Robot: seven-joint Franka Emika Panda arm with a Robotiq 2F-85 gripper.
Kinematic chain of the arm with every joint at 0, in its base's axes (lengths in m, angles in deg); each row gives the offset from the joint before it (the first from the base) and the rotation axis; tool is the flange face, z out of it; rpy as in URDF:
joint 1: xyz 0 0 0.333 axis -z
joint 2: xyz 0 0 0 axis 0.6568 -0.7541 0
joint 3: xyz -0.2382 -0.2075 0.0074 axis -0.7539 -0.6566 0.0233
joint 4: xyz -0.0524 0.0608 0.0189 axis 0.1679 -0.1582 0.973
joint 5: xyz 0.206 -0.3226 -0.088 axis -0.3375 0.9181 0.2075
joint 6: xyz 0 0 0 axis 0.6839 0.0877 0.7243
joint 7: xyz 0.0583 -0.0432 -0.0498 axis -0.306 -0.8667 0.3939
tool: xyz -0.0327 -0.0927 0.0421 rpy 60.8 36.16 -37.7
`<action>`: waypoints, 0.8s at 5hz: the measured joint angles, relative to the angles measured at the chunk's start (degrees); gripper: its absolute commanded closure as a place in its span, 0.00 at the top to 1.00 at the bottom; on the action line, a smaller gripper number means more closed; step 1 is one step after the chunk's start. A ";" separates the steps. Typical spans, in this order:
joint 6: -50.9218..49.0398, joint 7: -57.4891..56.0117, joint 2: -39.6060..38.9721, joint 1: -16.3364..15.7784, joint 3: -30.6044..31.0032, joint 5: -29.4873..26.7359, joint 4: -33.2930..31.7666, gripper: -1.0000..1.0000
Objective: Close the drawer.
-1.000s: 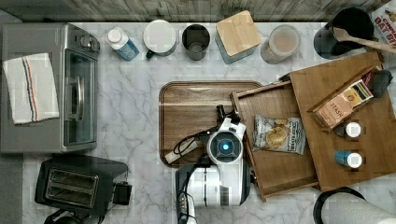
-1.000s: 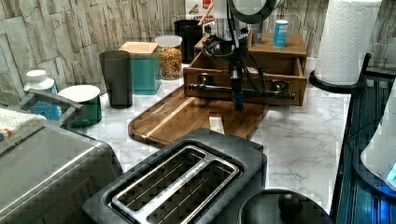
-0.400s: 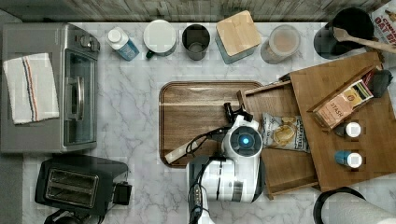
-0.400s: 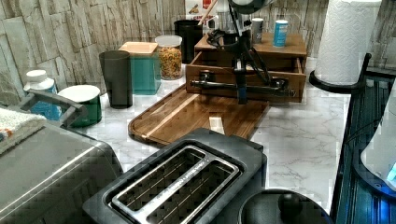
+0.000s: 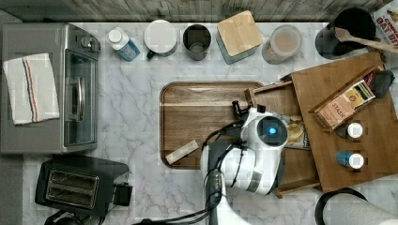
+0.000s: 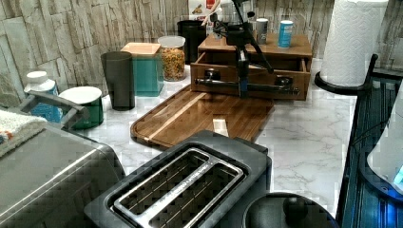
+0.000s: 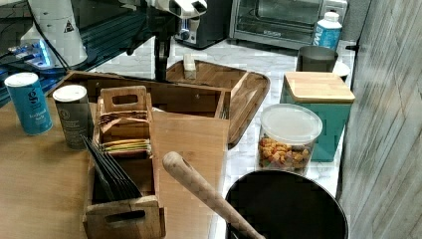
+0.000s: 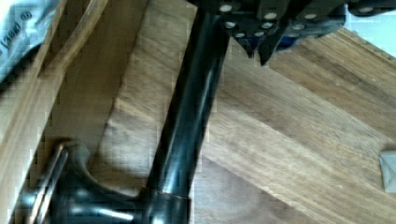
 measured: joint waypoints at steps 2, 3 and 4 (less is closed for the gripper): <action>-1.79 -3.75 -6.76 1.00 -7.74 -3.04 8.62 0.00; 2.24 -3.75 -7.82 1.68 -9.71 -2.59 9.18 0.00; 6.18 -3.75 -8.43 1.63 -11.09 -2.74 8.84 0.00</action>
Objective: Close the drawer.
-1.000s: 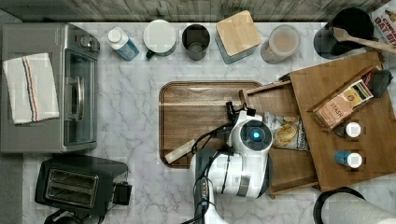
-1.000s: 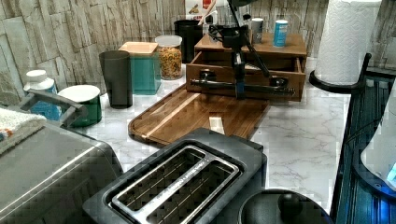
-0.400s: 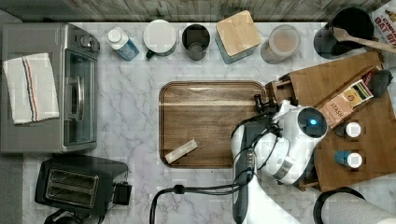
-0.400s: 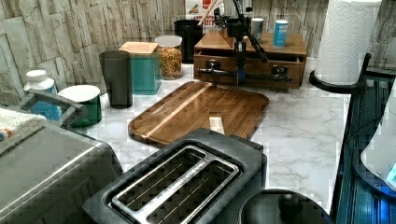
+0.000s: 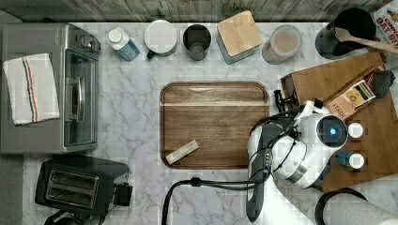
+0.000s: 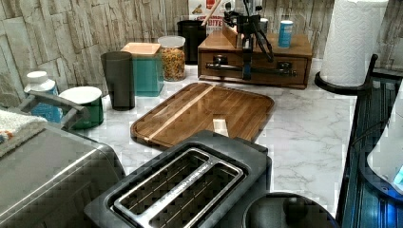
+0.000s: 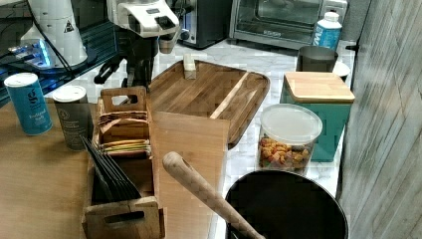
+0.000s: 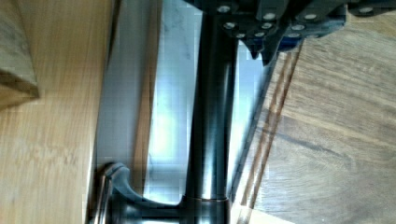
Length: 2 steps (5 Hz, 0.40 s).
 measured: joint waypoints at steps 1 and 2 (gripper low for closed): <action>0.90 0.45 0.03 -1.82 -0.71 3.78 -0.45 0.00; 4.31 0.50 0.22 -2.44 -0.87 3.50 -2.01 0.00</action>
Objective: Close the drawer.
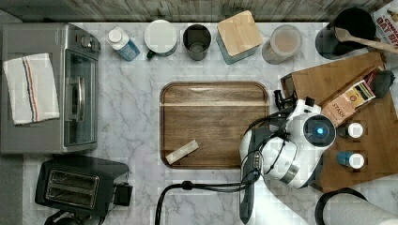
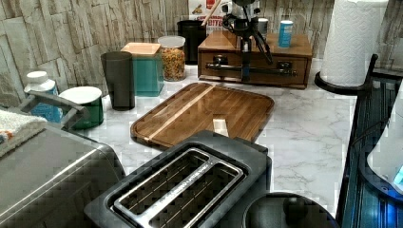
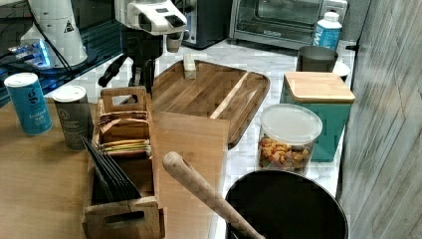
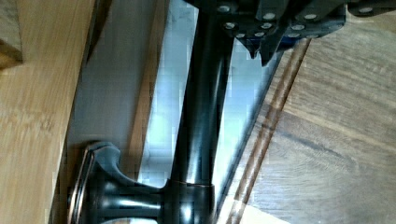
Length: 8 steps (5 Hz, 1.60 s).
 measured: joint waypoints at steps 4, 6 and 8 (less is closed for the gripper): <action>1.20 -1.01 0.57 0.25 0.06 -1.34 -0.90 0.00; 1.85 -1.01 0.61 0.23 0.07 -1.36 -1.12 0.00; 1.93 -1.01 0.74 0.32 0.07 -2.19 -1.23 0.00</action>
